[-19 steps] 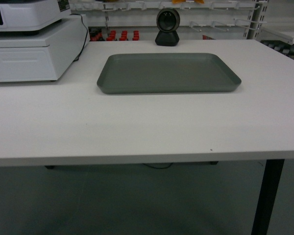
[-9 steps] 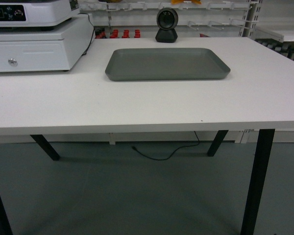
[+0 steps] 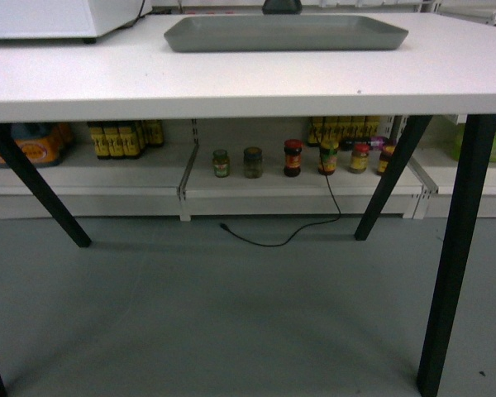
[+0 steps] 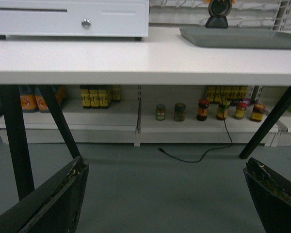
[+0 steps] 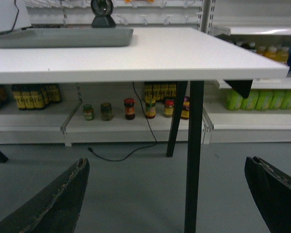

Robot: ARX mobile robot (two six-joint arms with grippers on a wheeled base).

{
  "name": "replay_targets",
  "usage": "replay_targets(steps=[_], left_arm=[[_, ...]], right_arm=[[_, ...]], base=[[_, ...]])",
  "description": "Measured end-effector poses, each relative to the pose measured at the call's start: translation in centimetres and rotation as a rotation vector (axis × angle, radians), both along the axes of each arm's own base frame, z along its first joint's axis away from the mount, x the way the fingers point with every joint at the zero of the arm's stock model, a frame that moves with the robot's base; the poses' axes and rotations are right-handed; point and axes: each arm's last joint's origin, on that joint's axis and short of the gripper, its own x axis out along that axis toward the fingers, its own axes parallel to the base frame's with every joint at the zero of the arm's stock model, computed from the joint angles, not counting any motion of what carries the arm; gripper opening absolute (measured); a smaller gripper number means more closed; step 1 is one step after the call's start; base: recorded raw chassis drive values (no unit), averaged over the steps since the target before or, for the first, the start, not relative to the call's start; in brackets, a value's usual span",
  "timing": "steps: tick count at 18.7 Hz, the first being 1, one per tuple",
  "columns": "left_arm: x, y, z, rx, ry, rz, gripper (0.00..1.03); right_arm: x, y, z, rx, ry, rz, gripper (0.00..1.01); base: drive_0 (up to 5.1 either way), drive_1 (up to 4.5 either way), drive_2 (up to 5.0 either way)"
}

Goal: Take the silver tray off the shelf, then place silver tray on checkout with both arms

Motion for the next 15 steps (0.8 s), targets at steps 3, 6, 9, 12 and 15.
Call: replay_targets(steps=[3,6,9,12,15], left_arm=[[0.0,0.0,0.0,0.001,0.0,-0.001,0.98],[0.0,0.0,-0.01,0.0,0.001,0.0,0.98],[0.0,0.0,-0.01,0.0,0.001,0.0,0.98],[0.0,0.0,-0.01,0.001,0.001,-0.002,0.98],[0.0,0.0,-0.03,0.002,0.003,0.0,0.98]], right_arm=[[0.0,0.0,0.0,0.0,0.0,0.0,0.98],[0.0,0.0,0.0,-0.001,0.0,0.0,0.98],[0.0,0.0,0.0,-0.002,0.0,0.0,0.98],[0.0,0.0,0.0,-0.001,0.0,0.0,0.98],[0.0,0.0,-0.02,-0.002,0.002,0.0,0.98]], base=[[0.0,0.0,0.0],[0.0,0.0,0.0],[0.0,0.0,0.0],[0.0,0.0,0.0],[0.0,0.0,0.0]])
